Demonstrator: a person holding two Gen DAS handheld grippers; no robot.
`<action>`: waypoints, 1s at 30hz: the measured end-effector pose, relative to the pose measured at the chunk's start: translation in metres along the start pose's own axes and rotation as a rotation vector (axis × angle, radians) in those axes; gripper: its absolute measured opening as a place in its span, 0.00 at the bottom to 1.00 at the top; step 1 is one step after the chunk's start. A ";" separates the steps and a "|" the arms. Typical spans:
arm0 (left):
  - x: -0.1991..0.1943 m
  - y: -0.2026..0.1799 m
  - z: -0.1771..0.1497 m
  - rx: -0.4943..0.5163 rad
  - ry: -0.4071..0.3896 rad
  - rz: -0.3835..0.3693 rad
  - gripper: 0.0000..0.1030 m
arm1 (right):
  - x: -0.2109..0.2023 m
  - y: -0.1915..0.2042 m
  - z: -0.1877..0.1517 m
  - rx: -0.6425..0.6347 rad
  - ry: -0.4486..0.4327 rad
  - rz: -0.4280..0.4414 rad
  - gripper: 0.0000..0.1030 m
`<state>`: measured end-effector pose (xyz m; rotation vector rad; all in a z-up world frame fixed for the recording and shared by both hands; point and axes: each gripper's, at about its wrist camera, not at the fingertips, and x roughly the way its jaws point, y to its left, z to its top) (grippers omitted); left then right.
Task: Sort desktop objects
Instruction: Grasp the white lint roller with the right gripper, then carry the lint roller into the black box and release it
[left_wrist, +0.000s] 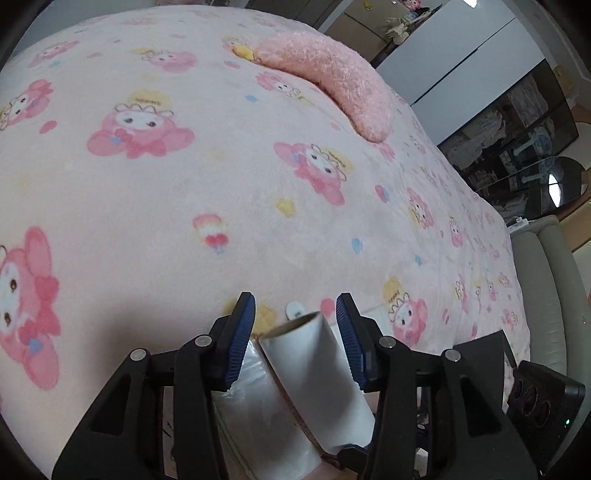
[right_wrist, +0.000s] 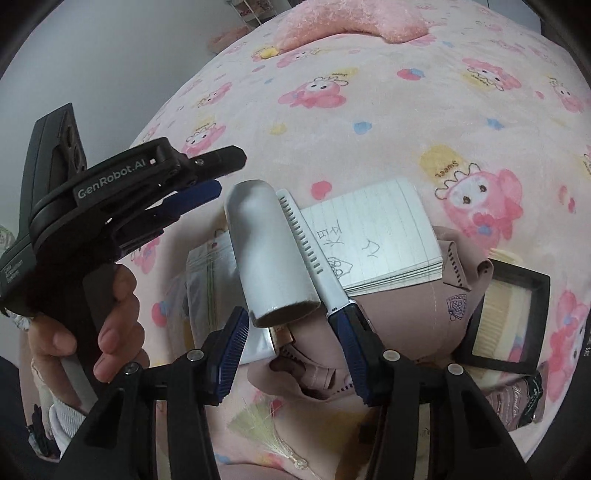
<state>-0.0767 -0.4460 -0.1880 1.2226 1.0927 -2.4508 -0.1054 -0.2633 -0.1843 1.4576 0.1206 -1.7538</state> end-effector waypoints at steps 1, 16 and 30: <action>0.000 -0.001 -0.006 0.001 0.013 -0.010 0.40 | 0.003 -0.001 0.001 0.012 0.007 0.017 0.39; -0.054 -0.062 -0.094 0.110 0.130 -0.092 0.38 | -0.045 -0.010 -0.035 0.044 -0.042 0.109 0.33; -0.054 -0.242 -0.165 0.280 0.218 -0.369 0.38 | -0.218 -0.096 -0.107 0.086 -0.213 0.004 0.33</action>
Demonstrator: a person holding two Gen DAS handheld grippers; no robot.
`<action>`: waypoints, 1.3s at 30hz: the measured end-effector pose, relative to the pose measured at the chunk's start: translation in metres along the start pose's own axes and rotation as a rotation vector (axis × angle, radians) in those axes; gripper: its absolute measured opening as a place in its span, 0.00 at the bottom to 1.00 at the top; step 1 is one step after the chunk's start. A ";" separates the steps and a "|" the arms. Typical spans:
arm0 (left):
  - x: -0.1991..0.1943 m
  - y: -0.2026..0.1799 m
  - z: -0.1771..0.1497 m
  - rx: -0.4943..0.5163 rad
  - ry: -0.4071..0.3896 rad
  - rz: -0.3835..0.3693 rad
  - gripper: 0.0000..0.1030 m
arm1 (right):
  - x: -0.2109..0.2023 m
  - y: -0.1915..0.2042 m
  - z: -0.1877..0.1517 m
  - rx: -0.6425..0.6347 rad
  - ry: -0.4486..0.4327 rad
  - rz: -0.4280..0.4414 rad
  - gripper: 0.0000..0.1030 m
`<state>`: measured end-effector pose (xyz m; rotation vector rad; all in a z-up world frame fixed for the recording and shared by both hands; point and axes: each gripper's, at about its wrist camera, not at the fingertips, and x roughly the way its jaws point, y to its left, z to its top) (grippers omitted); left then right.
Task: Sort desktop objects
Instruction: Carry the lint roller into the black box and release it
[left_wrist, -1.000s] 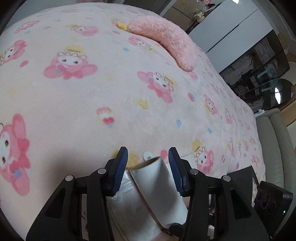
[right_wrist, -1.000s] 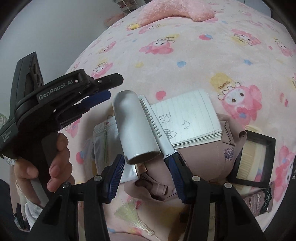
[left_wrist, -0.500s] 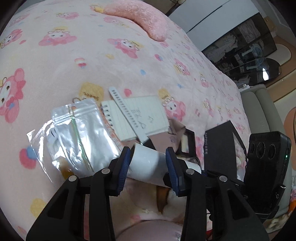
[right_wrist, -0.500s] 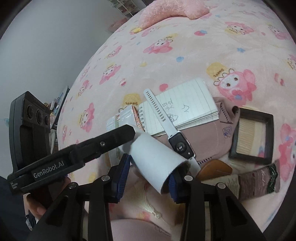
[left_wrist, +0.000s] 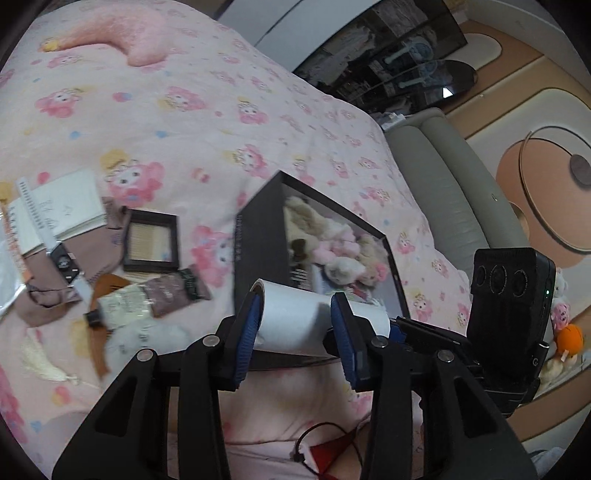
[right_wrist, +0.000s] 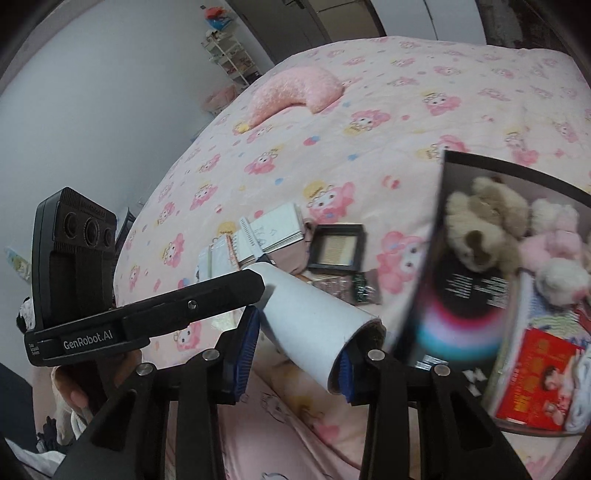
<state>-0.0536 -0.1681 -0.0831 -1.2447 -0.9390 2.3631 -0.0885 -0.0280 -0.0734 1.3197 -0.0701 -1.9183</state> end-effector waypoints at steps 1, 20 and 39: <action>0.011 -0.012 0.001 0.010 0.009 -0.011 0.38 | -0.013 -0.012 -0.001 0.011 -0.005 -0.007 0.33; 0.159 -0.067 -0.036 0.035 0.259 0.059 0.38 | -0.035 -0.199 -0.042 0.332 0.179 0.034 0.34; 0.175 -0.076 0.000 0.082 0.139 0.192 0.36 | -0.066 -0.219 -0.021 0.264 -0.102 -0.362 0.27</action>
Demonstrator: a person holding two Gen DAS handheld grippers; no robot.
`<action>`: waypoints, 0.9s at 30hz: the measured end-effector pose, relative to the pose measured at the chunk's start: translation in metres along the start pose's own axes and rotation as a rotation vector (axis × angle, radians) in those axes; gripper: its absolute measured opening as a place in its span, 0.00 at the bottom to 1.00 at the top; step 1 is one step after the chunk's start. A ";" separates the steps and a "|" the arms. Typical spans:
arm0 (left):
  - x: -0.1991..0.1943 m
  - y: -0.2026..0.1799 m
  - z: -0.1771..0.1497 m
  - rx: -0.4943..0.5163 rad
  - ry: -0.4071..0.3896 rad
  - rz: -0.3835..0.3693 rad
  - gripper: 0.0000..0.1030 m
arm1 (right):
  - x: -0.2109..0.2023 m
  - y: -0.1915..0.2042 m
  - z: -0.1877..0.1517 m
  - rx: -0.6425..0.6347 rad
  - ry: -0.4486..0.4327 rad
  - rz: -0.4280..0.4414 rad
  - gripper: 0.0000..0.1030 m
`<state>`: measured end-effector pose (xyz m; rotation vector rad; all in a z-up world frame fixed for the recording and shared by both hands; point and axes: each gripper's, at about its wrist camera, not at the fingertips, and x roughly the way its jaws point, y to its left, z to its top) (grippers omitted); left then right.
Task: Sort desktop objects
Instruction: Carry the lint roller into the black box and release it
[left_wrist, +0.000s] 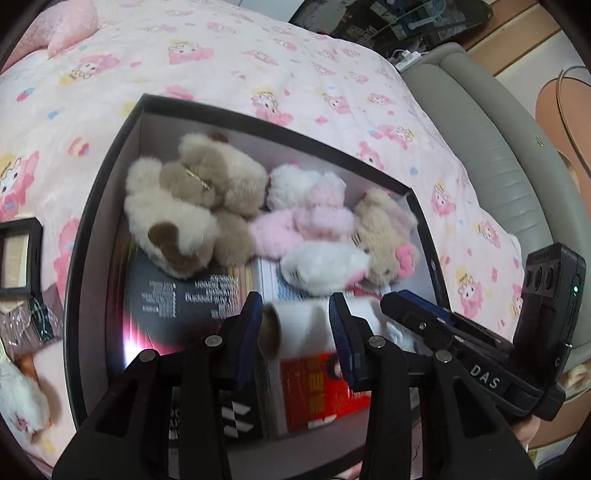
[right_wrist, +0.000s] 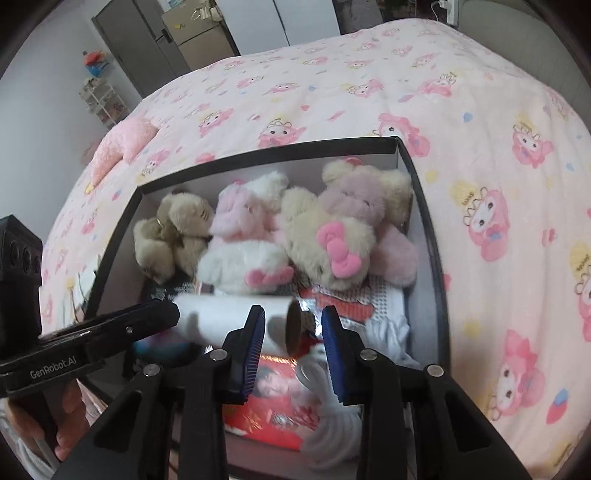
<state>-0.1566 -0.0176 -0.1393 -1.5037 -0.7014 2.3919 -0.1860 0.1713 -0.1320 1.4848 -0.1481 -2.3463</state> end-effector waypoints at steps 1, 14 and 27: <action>0.002 0.000 0.003 0.002 0.002 0.013 0.36 | 0.002 -0.001 0.003 0.010 -0.004 0.016 0.27; -0.003 0.006 -0.016 0.019 0.119 -0.067 0.36 | -0.018 0.000 -0.020 -0.033 0.096 0.190 0.27; 0.014 -0.001 -0.038 0.034 0.198 -0.057 0.37 | 0.017 0.006 -0.028 -0.052 0.181 0.046 0.27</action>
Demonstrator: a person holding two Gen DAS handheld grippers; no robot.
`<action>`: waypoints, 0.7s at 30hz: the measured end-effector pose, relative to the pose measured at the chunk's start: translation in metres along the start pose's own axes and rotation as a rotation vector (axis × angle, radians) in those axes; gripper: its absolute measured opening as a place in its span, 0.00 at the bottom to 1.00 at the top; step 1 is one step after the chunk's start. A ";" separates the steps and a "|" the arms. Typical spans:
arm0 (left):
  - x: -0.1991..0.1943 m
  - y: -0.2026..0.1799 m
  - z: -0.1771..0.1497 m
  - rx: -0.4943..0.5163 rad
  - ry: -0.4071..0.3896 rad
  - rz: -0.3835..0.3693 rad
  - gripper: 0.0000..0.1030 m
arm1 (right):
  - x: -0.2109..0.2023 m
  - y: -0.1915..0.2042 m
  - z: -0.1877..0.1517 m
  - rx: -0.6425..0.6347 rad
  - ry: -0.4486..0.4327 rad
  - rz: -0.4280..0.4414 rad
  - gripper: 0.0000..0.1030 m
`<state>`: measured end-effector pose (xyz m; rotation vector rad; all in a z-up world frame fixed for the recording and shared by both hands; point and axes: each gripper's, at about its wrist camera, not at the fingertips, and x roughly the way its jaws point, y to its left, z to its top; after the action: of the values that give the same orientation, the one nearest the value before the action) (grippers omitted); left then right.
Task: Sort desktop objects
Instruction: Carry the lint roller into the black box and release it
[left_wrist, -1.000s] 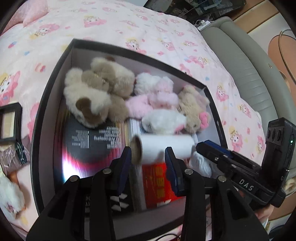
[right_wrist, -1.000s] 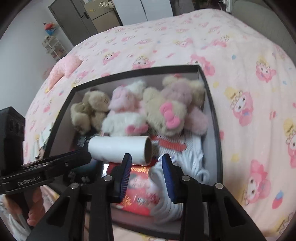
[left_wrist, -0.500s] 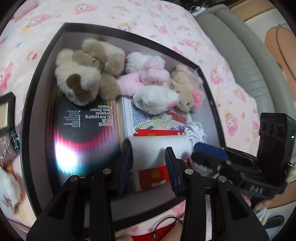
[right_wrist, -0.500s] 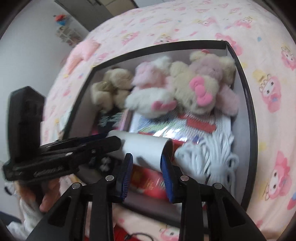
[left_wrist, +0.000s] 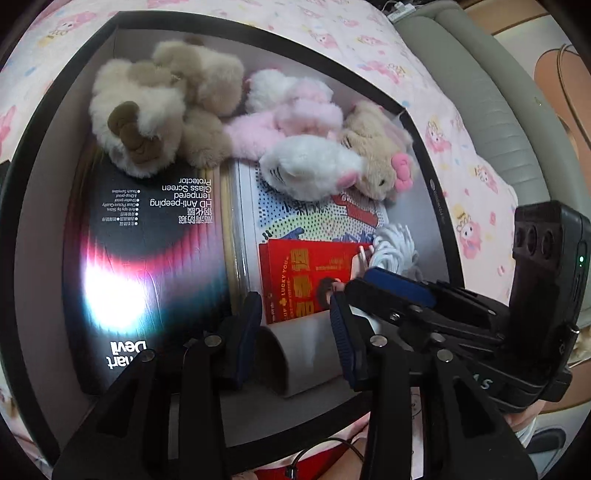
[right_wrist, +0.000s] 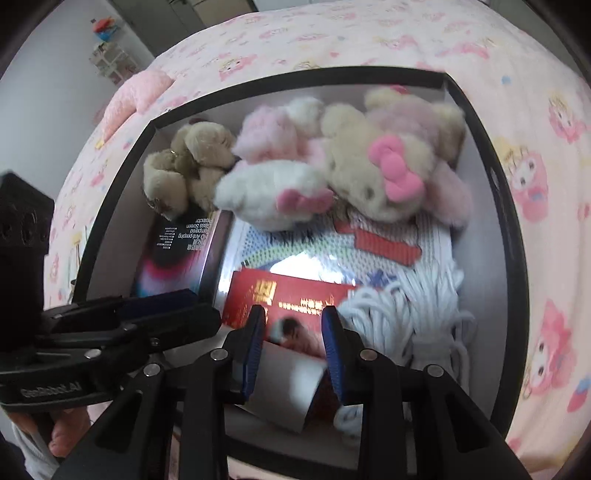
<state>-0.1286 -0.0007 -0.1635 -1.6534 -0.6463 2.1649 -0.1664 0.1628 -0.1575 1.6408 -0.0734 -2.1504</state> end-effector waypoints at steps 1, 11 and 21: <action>-0.001 0.000 0.000 0.002 -0.001 0.001 0.37 | -0.004 -0.003 -0.003 0.007 -0.005 0.009 0.27; -0.028 -0.003 -0.007 -0.031 -0.079 0.006 0.37 | -0.020 -0.002 -0.008 -0.007 -0.087 -0.020 0.27; -0.008 -0.024 -0.004 -0.001 -0.063 -0.030 0.36 | -0.031 -0.013 -0.010 0.052 -0.124 -0.056 0.27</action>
<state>-0.1227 0.0153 -0.1448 -1.5709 -0.6853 2.2036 -0.1550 0.1885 -0.1361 1.5535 -0.1224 -2.3091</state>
